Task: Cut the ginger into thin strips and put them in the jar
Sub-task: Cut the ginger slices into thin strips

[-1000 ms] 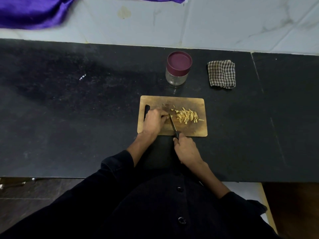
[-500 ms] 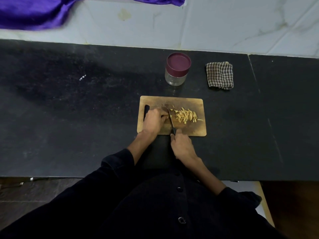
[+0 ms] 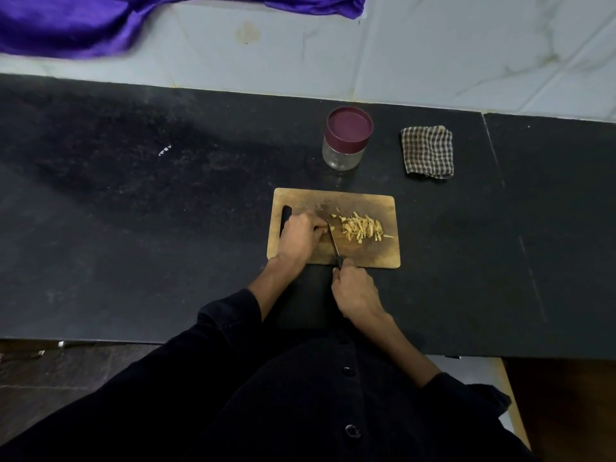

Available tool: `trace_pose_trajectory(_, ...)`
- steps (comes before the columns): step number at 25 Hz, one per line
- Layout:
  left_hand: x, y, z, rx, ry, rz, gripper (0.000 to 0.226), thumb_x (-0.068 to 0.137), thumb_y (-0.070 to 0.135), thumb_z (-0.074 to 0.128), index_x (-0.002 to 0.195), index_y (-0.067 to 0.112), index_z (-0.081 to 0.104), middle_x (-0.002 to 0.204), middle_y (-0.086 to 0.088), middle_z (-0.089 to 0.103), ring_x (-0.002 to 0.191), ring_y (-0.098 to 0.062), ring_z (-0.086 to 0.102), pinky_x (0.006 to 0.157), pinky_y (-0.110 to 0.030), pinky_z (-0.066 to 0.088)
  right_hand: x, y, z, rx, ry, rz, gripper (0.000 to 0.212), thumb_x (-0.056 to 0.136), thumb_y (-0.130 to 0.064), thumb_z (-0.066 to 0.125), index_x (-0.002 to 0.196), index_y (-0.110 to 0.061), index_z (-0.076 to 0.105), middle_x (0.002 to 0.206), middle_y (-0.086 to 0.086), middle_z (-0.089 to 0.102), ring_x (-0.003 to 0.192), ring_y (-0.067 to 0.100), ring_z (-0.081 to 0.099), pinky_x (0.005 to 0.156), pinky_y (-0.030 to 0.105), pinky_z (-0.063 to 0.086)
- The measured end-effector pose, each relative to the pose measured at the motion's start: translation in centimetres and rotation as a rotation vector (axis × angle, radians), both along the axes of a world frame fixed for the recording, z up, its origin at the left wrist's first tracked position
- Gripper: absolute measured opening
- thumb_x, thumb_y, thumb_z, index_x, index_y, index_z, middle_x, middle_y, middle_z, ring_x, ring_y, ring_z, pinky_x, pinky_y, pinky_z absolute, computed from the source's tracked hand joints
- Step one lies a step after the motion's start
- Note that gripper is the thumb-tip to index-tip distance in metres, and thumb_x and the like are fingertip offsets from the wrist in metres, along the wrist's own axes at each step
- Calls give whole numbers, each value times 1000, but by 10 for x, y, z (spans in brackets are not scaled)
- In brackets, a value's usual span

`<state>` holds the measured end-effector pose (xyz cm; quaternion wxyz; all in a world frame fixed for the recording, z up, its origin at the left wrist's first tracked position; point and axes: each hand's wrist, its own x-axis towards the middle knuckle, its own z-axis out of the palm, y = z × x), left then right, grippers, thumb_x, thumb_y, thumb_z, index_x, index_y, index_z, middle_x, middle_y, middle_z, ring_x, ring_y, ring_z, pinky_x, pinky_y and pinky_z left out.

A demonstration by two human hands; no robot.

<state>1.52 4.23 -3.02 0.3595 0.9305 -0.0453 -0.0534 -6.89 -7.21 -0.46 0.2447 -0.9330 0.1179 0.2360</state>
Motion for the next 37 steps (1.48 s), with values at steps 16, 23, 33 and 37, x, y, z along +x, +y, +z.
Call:
trace_pose_trajectory(16,1,4,-5,-165,7,27,20,84,4,69,103,8,73,103,-4,72,95,-12,66,89,-26,53,3,-6,2,152,-36,-132,20,105,-31,37,103,-13,45,88,14,63,65,33,68,54,43,57)
trace_pose_trajectory(23,0,5,-4,-165,10,23,22,83,0,68,105,5,72,104,-6,72,97,-12,66,88,-18,48,11,-7,3,142,-54,-41,24,105,-30,37,109,-9,49,87,13,64,67,32,67,65,50,58)
trace_pose_trajectory(33,3,3,-11,-80,6,8,18,85,5,67,102,8,74,104,-5,72,95,-13,66,91,-31,52,25,-3,-1,153,-15,-24,26,105,-30,38,111,-8,51,92,14,66,73,30,69,67,48,58)
trace_pose_trajectory(37,2,1,-11,-61,-36,0,16,84,3,67,97,6,75,102,-7,72,92,-16,67,88,-32,53,27,2,-2,91,-4,4,25,105,-28,38,111,-6,48,98,16,62,82,34,69,74,50,58)
